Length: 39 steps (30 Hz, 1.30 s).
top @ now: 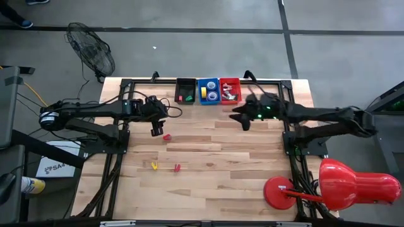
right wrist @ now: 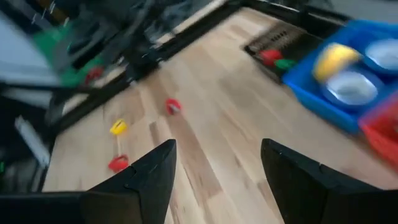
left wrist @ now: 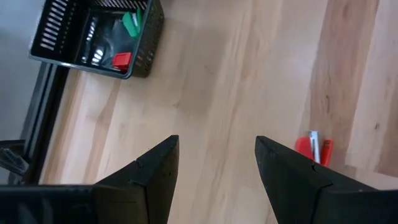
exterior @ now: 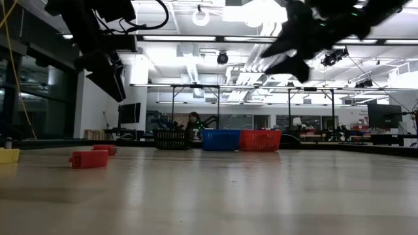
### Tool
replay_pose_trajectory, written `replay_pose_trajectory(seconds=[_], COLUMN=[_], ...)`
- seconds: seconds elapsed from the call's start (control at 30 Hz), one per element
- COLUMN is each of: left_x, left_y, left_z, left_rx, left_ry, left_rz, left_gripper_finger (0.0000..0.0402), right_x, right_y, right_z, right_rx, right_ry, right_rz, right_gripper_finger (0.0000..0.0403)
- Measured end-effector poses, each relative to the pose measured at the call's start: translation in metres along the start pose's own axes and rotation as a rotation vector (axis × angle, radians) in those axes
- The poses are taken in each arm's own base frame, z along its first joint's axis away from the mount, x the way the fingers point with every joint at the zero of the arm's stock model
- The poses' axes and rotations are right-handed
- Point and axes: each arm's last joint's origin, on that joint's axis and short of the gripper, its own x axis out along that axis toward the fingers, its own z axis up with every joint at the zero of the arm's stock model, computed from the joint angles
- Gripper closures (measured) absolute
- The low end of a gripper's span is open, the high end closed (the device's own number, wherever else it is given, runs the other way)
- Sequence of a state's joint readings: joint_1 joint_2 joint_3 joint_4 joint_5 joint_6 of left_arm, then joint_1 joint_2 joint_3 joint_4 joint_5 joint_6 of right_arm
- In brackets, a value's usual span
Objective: Pick and place Stapler, Stapler remover, tape
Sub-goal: Put the top red stapler into the black bin
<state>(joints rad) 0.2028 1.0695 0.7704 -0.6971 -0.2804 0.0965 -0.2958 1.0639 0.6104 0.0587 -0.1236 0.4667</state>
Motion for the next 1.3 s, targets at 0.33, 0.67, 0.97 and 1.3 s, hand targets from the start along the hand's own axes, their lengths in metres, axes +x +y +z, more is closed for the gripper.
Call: replay_pose_trajectory(seconds=[0.33,0.67,0.97,1.3], left_x=[0.0,0.0,0.0,0.0], left_y=[0.0,0.0,0.0,0.0], left_z=[0.0,0.0,0.0,0.0], left_rx=[0.031,0.06,0.093,0.135], left_ry=[0.003,0.002,0.0,-0.001], left_rz=[-0.009,-0.008,-0.007,-0.006], left_gripper_finger=[0.0195,0.0195,0.0195,0.0195], right_x=[-0.044,-0.059,-0.059,-0.071], right_y=[-0.025,-0.028,-0.024,-0.026], right_z=[-0.057,-0.089,-0.099,-0.098], right_rx=[0.254,0.096,-0.087,-0.151], right_ry=[-0.153,-0.417,-0.38,-0.422], right_rz=[0.02,0.265,0.324,0.312], right_gripper_finger=[0.0176,0.0176,0.0176,0.0176])
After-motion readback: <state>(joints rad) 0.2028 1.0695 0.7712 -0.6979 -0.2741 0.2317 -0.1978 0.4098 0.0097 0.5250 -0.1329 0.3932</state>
